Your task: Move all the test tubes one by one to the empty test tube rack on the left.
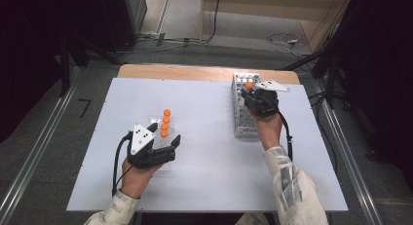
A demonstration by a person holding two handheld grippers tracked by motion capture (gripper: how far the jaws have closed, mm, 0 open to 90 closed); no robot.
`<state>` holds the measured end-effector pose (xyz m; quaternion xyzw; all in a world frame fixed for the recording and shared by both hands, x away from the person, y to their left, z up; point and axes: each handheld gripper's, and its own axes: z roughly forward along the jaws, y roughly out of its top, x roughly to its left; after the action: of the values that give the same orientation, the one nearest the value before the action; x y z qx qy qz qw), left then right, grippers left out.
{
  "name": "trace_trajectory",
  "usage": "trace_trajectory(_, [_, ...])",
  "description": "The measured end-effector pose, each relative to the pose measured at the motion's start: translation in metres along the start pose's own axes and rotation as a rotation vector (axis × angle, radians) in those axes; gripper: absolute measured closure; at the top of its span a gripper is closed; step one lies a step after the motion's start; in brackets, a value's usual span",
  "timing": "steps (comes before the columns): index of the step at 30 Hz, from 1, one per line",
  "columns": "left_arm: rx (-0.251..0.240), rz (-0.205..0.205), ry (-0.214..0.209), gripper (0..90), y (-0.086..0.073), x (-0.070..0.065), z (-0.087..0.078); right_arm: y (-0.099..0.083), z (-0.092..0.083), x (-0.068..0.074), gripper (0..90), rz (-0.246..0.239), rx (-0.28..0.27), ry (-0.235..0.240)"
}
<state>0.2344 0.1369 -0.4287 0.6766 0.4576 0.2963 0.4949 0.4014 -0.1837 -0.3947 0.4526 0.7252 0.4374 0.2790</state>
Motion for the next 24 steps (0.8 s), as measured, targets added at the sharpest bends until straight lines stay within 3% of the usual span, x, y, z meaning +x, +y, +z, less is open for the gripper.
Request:
trace_trajectory(12, [-0.002, 0.000, 0.002, 18.4, 0.000, 0.000, -0.001, -0.001, -0.018, 0.012, 71.2, -0.041, -0.016, 0.068])
trace_trajectory(15, [-0.013, -0.003, 0.001, 18.4, 0.000, -0.001, -0.001, -0.005, -0.022, 0.017, 71.2, -0.046, -0.014, 0.106])
trace_trajectory(24, [-0.012, -0.004, -0.007, 18.3, 0.001, -0.002, -0.001, -0.022, -0.038, 0.043, 71.2, -0.127, 0.003, 0.212])
